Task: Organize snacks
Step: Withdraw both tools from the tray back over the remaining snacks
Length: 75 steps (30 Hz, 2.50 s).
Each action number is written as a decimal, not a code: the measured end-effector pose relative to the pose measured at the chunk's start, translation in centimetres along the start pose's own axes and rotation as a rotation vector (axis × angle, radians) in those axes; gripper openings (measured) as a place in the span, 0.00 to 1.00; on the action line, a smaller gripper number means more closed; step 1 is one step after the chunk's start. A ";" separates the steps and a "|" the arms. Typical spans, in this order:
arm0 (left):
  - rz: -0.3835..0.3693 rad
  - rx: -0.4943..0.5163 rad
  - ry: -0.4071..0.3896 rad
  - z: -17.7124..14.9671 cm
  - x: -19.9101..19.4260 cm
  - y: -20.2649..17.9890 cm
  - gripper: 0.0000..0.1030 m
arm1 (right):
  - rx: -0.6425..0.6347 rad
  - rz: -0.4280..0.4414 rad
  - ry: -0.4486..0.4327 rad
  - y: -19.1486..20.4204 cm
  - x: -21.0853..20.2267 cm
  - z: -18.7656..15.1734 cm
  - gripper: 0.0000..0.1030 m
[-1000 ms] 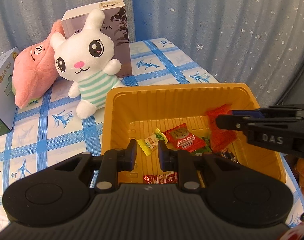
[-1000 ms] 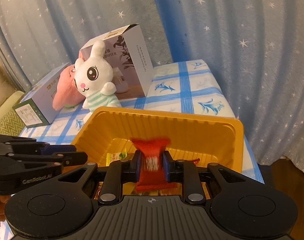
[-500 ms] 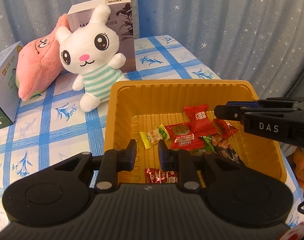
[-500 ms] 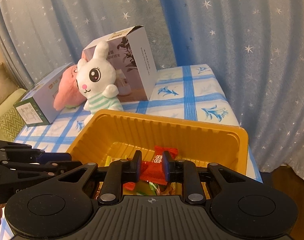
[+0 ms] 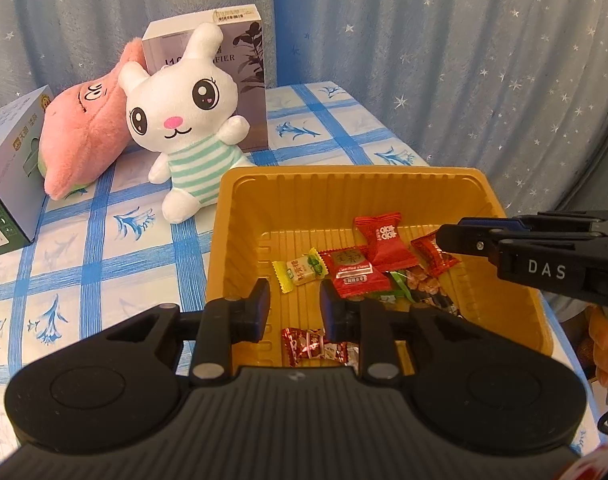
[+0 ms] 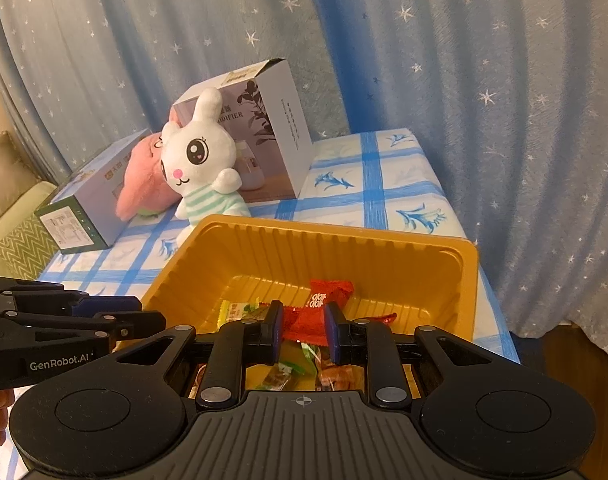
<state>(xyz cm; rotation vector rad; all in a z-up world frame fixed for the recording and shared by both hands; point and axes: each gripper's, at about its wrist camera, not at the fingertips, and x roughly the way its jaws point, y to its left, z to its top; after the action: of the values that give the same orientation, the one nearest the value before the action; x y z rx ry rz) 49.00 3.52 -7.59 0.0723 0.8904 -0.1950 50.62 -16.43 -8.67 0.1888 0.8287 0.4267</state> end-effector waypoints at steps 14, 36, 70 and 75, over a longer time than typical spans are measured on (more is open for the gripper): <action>-0.021 -0.028 -0.063 -2.0 -5.5 0.4 0.27 | 0.015 -0.008 -0.029 1.6 -4.5 -1.7 0.22; -0.033 -0.045 -0.134 -11.8 -20.5 3.0 0.52 | 0.023 -0.036 -0.053 8.8 -16.3 -9.9 0.67; -0.037 -0.016 0.007 -27.2 -26.7 5.6 0.58 | -0.053 -0.027 0.156 19.4 -20.0 -23.2 0.76; -0.040 -0.020 0.015 -27.9 -26.6 5.6 0.58 | -0.068 -0.017 0.182 19.8 -19.5 -23.6 0.76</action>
<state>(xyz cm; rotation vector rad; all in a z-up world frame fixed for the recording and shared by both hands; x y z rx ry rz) 12.42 16.75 -4.52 0.0373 0.9091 -0.2229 15.54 -7.16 -4.86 0.0800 0.9923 0.4601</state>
